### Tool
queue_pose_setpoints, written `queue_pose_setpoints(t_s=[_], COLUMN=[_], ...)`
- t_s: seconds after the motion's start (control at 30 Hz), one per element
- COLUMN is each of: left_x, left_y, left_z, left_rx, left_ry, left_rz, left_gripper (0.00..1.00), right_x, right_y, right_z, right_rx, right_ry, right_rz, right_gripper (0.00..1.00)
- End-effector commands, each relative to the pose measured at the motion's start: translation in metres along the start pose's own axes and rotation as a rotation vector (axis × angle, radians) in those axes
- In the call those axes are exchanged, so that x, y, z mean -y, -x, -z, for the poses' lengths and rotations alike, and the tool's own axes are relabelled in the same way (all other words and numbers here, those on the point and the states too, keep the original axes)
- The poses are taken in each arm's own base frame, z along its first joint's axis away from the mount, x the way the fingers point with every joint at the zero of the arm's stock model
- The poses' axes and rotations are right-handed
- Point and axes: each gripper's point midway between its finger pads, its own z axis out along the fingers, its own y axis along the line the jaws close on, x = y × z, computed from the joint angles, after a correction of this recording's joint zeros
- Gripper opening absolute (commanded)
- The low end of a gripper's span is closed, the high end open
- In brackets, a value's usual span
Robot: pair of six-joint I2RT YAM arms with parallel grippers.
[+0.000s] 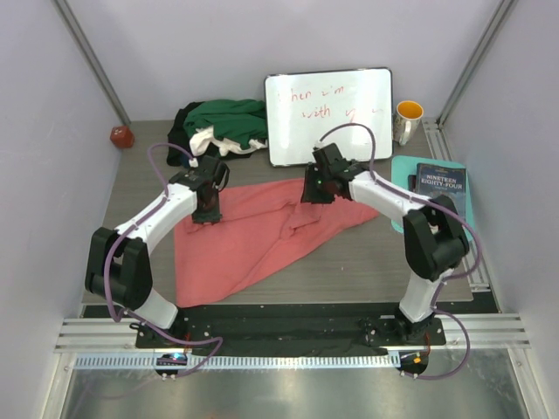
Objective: Fold and stack the t-shirts
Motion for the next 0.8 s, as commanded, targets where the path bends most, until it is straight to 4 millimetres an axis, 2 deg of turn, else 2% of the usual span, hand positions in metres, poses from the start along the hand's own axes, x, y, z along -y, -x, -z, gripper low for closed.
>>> queue_pose_setpoints(t_s=[0.0,0.13,0.2,0.27,0.33,0.4,0.53,0.6,0.77], left_x=[0.005,0.005,0.003,0.004,0.006,0.006,0.006,0.005,0.005], left_y=[0.007,0.008,0.007,0.007,0.007,0.007,0.006,0.006,0.006], left_z=[0.002,0.002,0.002,0.002,0.001,0.000,0.001,0.001,0.000], left_rx=[0.023,0.026,0.024,0.023,0.019,0.017,0.017,0.020,0.016], left_ry=[-0.027,-0.024,-0.020,-0.023,-0.028,-0.029,-0.027,-0.024,-0.022], left_rz=[-0.003,-0.002,-0.002,-0.003,-0.003,-0.004,-0.003,-0.002,-0.004], left_gripper=[0.30,0.30,0.30,0.30,0.30,0.30,0.30,0.30,0.30], right_x=[-0.012,-0.014,-0.014,-0.009,-0.001,-0.002,-0.015,-0.023,-0.021], right_y=[0.032,0.034,0.028,0.016,0.002,-0.004,-0.012,-0.010,-0.023], right_z=[0.055,0.080,0.084,0.086,0.083,0.085,0.087,0.088,0.072], right_rx=[0.152,0.193,0.185,0.148,0.110,0.092,0.058,0.073,0.047], right_ry=[0.057,0.078,0.086,0.077,0.060,0.079,0.144,0.184,0.200], right_rz=[0.044,0.061,0.062,0.086,0.102,0.096,0.007,-0.035,-0.088], right_gripper=[0.41,0.44,0.44,0.49,0.51,0.51,0.54,0.55,0.55])
